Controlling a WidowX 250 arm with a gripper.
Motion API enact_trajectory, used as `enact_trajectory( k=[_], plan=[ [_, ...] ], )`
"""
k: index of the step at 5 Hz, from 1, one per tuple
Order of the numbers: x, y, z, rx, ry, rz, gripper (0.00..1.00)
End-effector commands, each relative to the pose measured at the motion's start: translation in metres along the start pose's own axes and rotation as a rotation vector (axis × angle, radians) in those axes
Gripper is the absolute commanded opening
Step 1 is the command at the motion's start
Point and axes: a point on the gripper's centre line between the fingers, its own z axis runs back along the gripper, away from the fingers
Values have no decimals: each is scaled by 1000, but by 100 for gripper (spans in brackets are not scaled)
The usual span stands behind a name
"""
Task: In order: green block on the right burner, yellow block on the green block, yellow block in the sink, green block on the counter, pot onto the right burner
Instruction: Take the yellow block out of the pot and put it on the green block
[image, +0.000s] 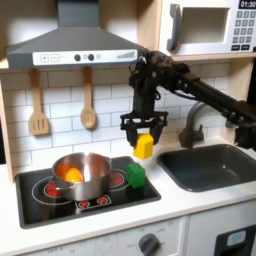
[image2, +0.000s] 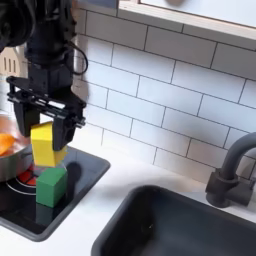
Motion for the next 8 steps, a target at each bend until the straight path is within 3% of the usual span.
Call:
enact_trajectory(
  k=[1,5,6,8],
  plan=[
    [-3,-3,-19,12,-16,41,0],
    [21,11,-27,24,-17,110,0],
    [19,15,-29,26,-4,115,0],
    [14,5,-27,16,5,101,0]
  ],
)
